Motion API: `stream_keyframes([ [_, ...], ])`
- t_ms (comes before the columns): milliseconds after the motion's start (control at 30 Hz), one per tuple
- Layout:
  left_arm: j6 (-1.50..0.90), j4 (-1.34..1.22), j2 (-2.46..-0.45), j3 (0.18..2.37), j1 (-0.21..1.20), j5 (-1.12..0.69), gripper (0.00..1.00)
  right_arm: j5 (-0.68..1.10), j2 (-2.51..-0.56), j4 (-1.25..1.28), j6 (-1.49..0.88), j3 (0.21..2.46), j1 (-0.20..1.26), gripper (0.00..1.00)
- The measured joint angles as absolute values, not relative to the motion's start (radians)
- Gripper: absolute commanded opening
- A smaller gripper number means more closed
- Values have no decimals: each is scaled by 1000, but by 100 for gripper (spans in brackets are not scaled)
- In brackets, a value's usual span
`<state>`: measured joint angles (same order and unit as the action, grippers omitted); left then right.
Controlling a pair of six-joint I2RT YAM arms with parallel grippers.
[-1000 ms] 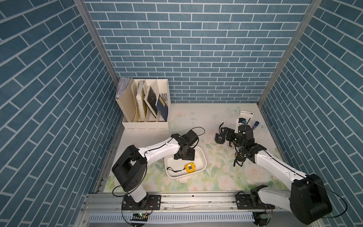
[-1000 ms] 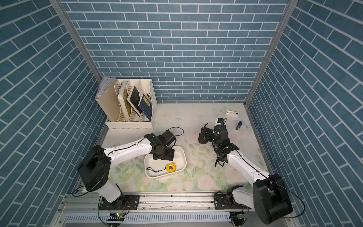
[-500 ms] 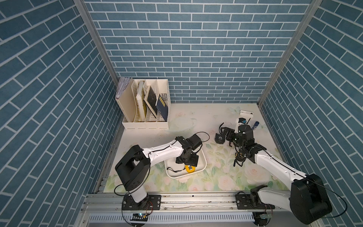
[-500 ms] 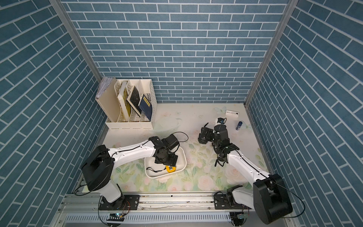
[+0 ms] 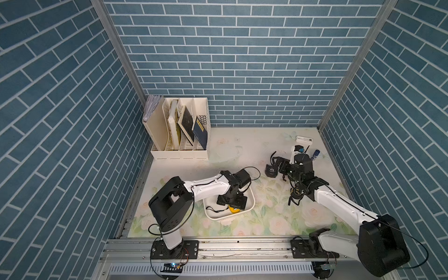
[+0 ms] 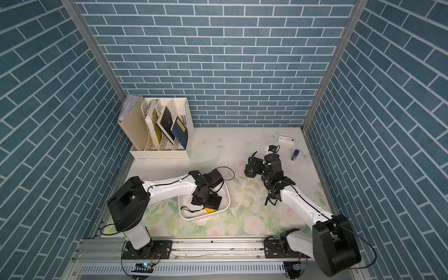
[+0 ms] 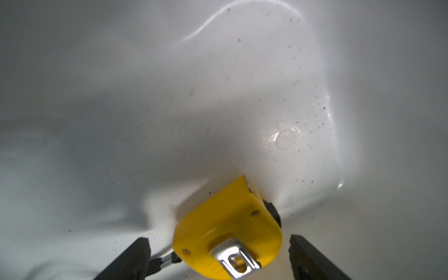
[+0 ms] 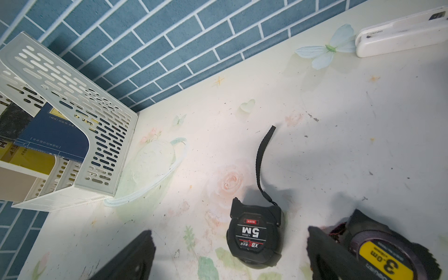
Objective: Take the tape measure out of the storage box
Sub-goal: Pick up the tape measure from the storage box.
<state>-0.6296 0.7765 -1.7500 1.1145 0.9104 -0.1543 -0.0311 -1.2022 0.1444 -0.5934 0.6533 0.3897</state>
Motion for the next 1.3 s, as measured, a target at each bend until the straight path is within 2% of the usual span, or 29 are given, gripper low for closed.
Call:
stream_keyframes([
  [133,-629,776,-1750,1114,910,-154,90,-31,-1202,145,-593,653,386,100],
  [500,-624,765,-1757,1095,910,-152,88,-34,-1193,144,-593,653,381,100],
  [700,-625,746,-1769,1088,910,-155,76,-34,-1190,146,-593,653,379,100],
  [800,-626,743,-1769,1088,910,-154,67,-34,-1190,146,-593,653,379,100],
  [967,-625,744,-1769,1089,910,-146,59,-34,-1190,148,-593,653,379,100],
  [1300,-636,744,-1769,1095,896,-83,49,-34,-1190,150,-593,653,379,100],
])
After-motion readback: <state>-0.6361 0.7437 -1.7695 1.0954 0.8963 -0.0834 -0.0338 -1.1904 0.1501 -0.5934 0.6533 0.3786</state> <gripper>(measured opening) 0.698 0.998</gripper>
